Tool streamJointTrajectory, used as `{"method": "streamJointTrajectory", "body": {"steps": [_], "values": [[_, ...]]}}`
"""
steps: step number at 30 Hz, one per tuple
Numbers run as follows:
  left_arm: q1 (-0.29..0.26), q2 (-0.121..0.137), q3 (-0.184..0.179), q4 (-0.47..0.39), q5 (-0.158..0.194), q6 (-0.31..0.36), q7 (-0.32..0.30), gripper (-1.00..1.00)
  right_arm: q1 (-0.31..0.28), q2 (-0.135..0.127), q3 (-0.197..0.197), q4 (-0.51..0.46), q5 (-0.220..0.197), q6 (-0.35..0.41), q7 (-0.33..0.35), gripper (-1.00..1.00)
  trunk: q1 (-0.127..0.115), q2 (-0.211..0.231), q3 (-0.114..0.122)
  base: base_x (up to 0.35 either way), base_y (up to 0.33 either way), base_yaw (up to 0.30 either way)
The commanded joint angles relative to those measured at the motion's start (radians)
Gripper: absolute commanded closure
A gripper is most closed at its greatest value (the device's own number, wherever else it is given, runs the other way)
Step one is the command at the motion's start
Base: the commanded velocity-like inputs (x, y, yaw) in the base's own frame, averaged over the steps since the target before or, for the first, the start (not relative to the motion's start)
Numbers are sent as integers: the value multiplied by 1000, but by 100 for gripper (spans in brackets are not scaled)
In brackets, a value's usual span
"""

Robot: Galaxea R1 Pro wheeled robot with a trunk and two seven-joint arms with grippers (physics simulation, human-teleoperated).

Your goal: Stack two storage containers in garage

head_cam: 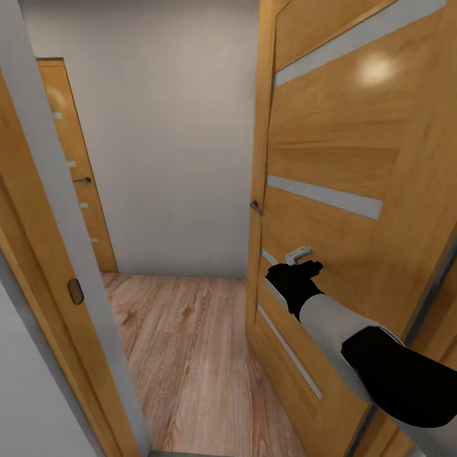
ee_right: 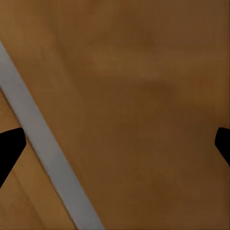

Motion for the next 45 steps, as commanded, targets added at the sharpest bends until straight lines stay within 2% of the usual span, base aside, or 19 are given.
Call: {"method": "streamJointTrajectory", "body": {"steps": [1,33,45], "values": [[0,-1,1,-1,6,-2,0,-100,-2,-29,19,-1,20,21,-10,-100,0,-1,-1,11,0,0],[0,-4,0,-1,6,-2,-2,-100,-2,-31,19,-1,20,21,-10,-100,0,-1,-1,30,-19,0],[0,-3,-2,2,4,-2,-2,-100,-2,-31,19,-1,20,21,-10,-100,0,-1,-1,202,0,0]]}}
